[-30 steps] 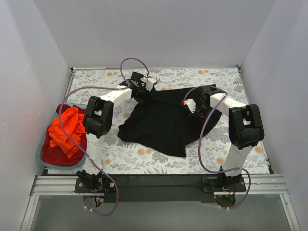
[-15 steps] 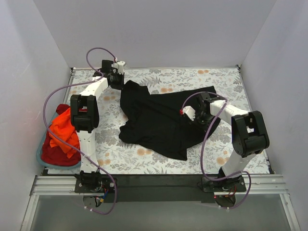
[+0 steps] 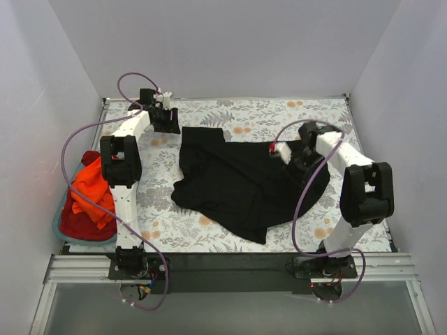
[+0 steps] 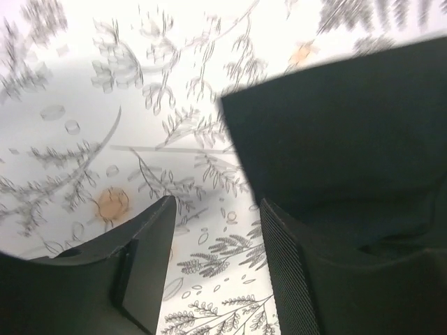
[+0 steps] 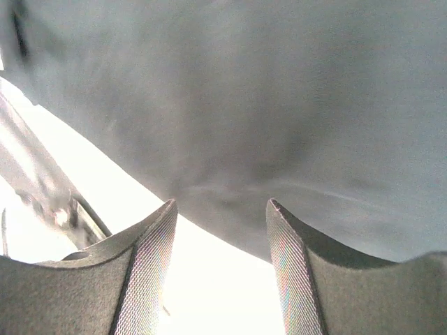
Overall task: Fold and stack the t-shirts
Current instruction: Flatten the tshirt out
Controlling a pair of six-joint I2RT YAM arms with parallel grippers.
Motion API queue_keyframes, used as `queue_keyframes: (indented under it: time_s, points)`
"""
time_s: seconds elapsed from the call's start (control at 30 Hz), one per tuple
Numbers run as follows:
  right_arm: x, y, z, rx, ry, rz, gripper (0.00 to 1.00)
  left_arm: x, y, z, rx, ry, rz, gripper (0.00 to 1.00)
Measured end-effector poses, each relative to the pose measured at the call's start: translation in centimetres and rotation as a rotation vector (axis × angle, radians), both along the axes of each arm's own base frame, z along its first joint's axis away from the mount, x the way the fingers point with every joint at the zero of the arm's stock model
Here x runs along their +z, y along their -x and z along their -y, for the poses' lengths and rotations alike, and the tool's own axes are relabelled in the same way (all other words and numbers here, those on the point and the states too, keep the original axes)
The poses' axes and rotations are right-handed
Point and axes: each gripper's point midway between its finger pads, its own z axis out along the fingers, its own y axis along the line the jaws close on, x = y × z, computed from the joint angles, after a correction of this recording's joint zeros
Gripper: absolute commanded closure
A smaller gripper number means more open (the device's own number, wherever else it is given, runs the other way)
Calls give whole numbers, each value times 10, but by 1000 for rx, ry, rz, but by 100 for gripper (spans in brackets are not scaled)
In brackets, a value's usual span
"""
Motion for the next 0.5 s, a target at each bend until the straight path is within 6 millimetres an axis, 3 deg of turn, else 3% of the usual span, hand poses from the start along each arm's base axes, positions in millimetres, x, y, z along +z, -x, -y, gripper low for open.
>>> queue_keyframes:
  time_s: [0.13, 0.23, 0.37, 0.5]
  points:
    - [48, -97, 19, -249, -145, 159, 39, 26, -20, 7, -6, 51, 62, 45]
    - [65, -153, 58, -444, -164, 234, 39, 42, -36, 18, -10, 66, 115, 39]
    - [52, -190, 106, -626, -107, 258, 39, 36, -44, 42, -21, 57, 133, 32]
    - [24, -216, 130, -704, -34, 252, 39, 19, -37, 68, -39, 31, 103, 31]
